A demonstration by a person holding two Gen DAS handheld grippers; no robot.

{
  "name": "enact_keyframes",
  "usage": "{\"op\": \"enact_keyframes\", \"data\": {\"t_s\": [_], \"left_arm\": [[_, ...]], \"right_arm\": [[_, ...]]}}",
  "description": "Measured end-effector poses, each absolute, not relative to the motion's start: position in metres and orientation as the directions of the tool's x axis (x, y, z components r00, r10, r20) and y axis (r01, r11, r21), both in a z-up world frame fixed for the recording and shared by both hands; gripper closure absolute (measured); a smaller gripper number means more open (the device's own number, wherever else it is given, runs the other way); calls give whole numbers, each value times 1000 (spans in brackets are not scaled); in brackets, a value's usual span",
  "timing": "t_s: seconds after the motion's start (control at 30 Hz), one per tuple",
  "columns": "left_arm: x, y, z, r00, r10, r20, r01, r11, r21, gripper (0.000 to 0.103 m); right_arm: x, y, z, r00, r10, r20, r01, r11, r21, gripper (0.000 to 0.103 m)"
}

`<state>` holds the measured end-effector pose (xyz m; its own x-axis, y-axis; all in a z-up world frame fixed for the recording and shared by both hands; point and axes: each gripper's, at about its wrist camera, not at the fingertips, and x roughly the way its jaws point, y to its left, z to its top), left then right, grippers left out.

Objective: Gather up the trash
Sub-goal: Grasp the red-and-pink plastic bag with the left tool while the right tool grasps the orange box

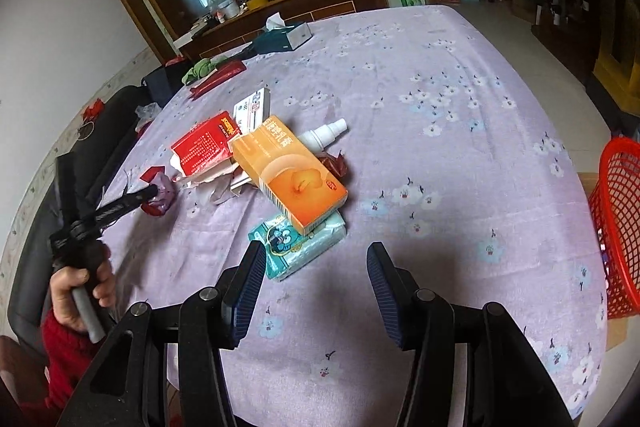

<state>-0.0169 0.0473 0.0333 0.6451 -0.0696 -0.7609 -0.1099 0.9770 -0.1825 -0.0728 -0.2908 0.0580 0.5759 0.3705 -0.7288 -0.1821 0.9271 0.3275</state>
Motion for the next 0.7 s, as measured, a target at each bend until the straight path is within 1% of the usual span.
{"op": "enact_keyframes", "data": {"t_s": [0.07,0.1,0.13,0.17,0.2,0.33,0.47,0.57,0.6,0.7], "left_arm": [[-10,43,25,631,-84,-772,-99,978,-186,34],[-5,42,21,617,-101,-780,-90,976,-198,38],[-4,40,18,611,-105,-785,-91,975,-201,44],[-1,39,15,600,-106,-793,-92,976,-199,55],[0,36,15,610,-80,-789,-92,981,-170,63],[0,38,12,613,-86,-786,-81,982,-171,65],[-16,38,20,633,-131,-763,-46,977,-206,65],[-30,36,31,658,-156,-737,-19,974,-224,65],[-35,35,36,668,-172,-724,-5,972,-235,65],[-47,30,47,688,-206,-696,36,967,-251,65]], "right_arm": [[-70,-288,60,582,365,-727,-188,930,317,46],[-67,-286,61,584,366,-724,-196,930,312,45],[-64,-284,61,585,365,-724,-203,930,306,45],[-62,-282,61,585,360,-726,-211,933,293,45],[-60,-279,61,587,357,-727,-219,934,282,44],[-47,-263,59,584,341,-736,-266,938,223,43],[-31,-240,54,585,311,-749,-358,928,106,38],[-19,-234,51,599,269,-754,-372,928,35,33],[-14,-232,50,600,268,-754,-382,924,24,31],[-1,-228,46,586,274,-762,-398,917,24,29]]}}
